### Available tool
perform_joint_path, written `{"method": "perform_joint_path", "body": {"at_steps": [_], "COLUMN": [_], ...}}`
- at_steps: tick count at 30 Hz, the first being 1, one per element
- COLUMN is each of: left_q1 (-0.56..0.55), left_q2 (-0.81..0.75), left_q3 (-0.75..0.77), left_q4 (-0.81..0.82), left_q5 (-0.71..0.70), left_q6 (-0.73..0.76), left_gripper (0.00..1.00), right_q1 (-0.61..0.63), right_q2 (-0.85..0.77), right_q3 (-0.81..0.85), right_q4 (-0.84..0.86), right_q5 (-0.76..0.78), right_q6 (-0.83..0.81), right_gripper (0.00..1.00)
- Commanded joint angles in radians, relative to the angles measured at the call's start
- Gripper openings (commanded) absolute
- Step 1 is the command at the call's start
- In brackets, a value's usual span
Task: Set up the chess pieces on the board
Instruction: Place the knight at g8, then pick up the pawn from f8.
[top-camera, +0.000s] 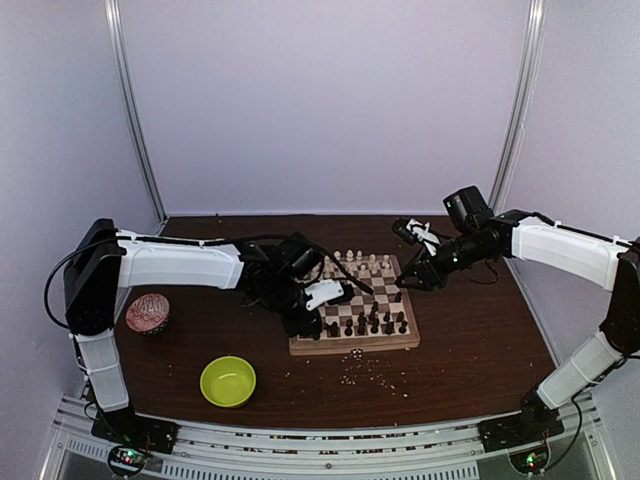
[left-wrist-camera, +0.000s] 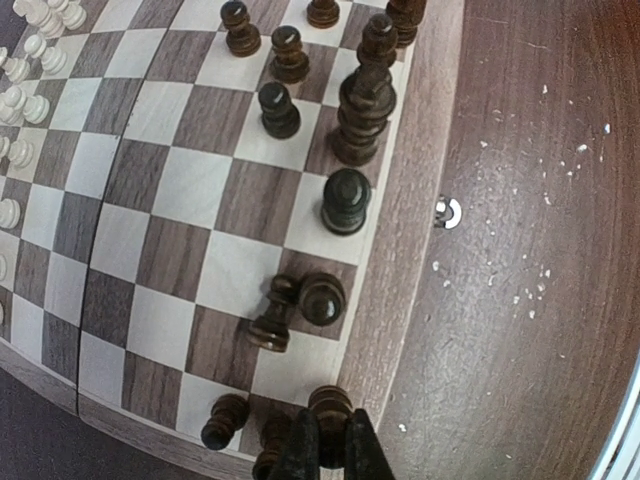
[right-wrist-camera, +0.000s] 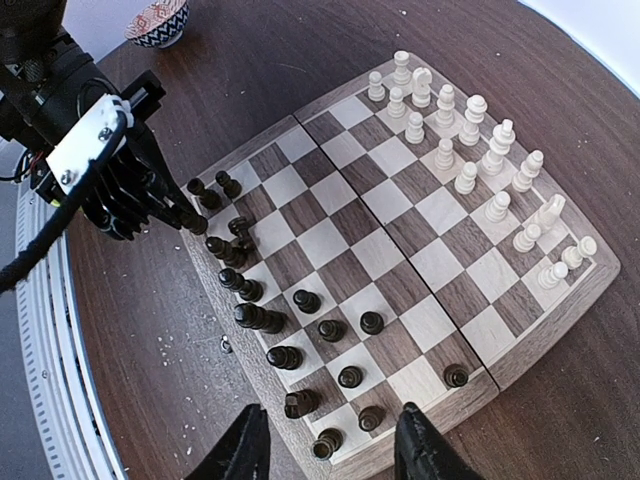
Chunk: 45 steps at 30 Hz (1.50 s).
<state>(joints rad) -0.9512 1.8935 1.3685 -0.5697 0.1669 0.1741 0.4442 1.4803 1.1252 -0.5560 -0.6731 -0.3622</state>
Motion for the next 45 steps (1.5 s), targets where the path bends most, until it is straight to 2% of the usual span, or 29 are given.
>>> {"method": "perform_joint_path", "body": {"at_steps": [1, 13, 18, 28, 36, 45], "left_q1": [-0.008, -0.008, 0.004, 0.089, 0.091, 0.09], "left_q2": [0.023, 0.033, 0.029, 0.103, 0.194, 0.224], "left_q3": [0.038, 0.081, 0.114, 0.243, 0.316, 0.32], "left_q4": [0.041, -0.009, -0.012, -0.153, -0.193, -0.192], "left_q5": [-0.02, 0.002, 0.005, 0.164, 0.182, 0.189], "left_q6": [0.011, 0.03, 0.047, 0.185, 0.223, 0.24], "left_gripper": [0.06, 0.26, 0.26, 0.29, 0.32, 0.33], "right_q1": [-0.007, -0.015, -0.021, -0.034, -0.039, -0.048], "right_q2": [0.01, 0.017, 0.012, 0.021, 0.032, 0.039], "right_q3": [0.011, 0.014, 0.013, 0.014, 0.018, 0.016], "right_q4": [0.004, -0.005, -0.006, -0.008, -0.013, -0.015], "right_q5": [-0.01, -0.018, -0.02, -0.032, -0.042, -0.051], "right_q6": [-0.007, -0.01, -0.011, -0.011, -0.014, -0.014], "right_gripper": [0.44, 0.44, 0.44, 0.43, 0.43, 0.43]}}
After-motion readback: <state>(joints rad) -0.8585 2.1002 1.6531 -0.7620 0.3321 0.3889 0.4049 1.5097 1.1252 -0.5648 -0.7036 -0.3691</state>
